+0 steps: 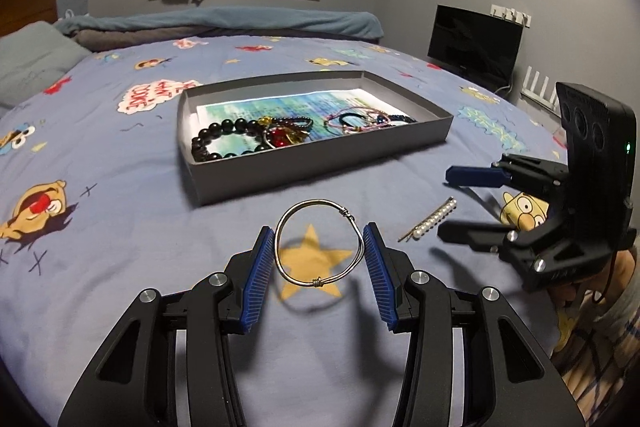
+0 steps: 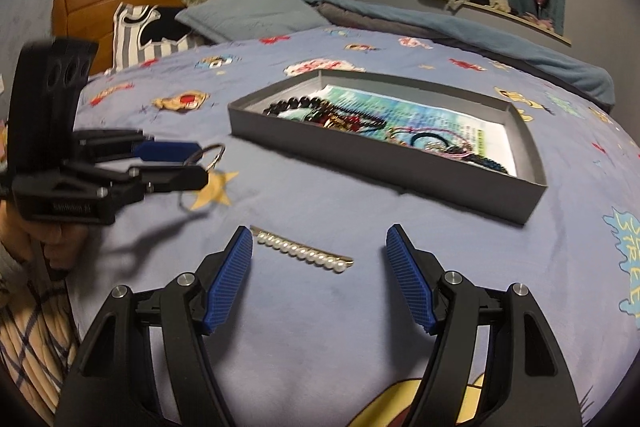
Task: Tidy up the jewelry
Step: 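Close the left gripper on the silver hoop while the right grasps the pearl strand, then carry the silver hoop and pearl strand into the gray box with both grippers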
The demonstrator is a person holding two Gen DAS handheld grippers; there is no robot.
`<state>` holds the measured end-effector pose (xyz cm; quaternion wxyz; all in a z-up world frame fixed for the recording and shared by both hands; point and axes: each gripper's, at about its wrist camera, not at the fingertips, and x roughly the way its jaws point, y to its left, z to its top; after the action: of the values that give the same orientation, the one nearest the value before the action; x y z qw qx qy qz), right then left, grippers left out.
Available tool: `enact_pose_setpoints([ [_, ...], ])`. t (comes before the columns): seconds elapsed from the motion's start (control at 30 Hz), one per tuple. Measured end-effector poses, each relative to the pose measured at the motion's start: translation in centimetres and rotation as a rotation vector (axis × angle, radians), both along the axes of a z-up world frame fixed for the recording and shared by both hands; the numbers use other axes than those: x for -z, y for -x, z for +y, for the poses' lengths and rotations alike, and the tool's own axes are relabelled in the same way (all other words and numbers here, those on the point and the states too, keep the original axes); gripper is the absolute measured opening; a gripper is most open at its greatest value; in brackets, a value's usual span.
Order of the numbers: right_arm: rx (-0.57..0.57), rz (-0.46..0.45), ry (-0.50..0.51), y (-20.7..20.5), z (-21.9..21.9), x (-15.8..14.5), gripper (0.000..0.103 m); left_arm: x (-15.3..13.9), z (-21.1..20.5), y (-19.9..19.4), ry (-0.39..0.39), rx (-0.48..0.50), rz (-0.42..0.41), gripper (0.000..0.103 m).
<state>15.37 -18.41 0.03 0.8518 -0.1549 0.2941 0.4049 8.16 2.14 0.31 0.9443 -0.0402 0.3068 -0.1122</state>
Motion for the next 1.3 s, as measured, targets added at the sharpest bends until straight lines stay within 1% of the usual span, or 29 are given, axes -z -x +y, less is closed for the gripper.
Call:
enact_pose_setpoints([
  [0.13,-0.012,0.001,0.032,0.1,0.7,0.4,0.068,0.0,-0.1,0.0,-0.004,0.008,0.0,0.047],
  [0.2,-0.018,-0.001,0.036,0.2,0.8,0.4,0.058,0.0,-0.1,0.0,-0.004,0.009,0.003,0.047],
  [0.23,-0.021,-0.002,0.037,0.3,0.8,0.5,0.044,0.1,-0.1,-0.1,-0.003,0.009,0.003,0.047],
  [0.27,-0.023,-0.004,0.041,0.4,0.9,0.5,0.032,0.1,0.0,0.0,-0.003,0.009,0.003,0.047],
  [0.33,-0.038,-0.011,0.056,0.7,1.1,0.6,0.023,0.0,0.0,0.0,-0.003,0.005,0.0,0.047],
  [0.5,-0.073,-0.019,0.077,1.2,1.6,0.7,0.022,0.0,0.3,0.0,0.003,-0.005,0.0,0.047],
  [0.77,-0.101,0.022,0.08,0.6,2.1,0.8,0.022,0.0,0.3,-0.1,0.004,-0.008,-0.001,0.047],
  [0.8,-0.105,0.026,0.088,0.6,2.3,0.9,0.02,0.1,0.4,-0.1,0.005,-0.011,0.0,0.047],
  [0.83,-0.114,0.027,0.092,0.7,2.4,0.9,0.009,0.1,0.5,-0.2,0.006,-0.014,0.0,0.047],
  [0.93,-0.132,0.007,0.104,1.2,2.8,0.9,0.008,0.2,0.8,-0.3,0.013,-0.026,0.001,0.047],
  [0.97,-0.132,0.004,0.098,1.2,2.7,0.8,0.005,0.1,0.9,-0.3,0.017,-0.03,0.0,0.047],
  [1.3,-0.06,-0.02,-0.016,0.4,1.5,-1.0,0.005,-0.6,0.5,-1.0,0.036,-0.035,-0.019,0.047],
])
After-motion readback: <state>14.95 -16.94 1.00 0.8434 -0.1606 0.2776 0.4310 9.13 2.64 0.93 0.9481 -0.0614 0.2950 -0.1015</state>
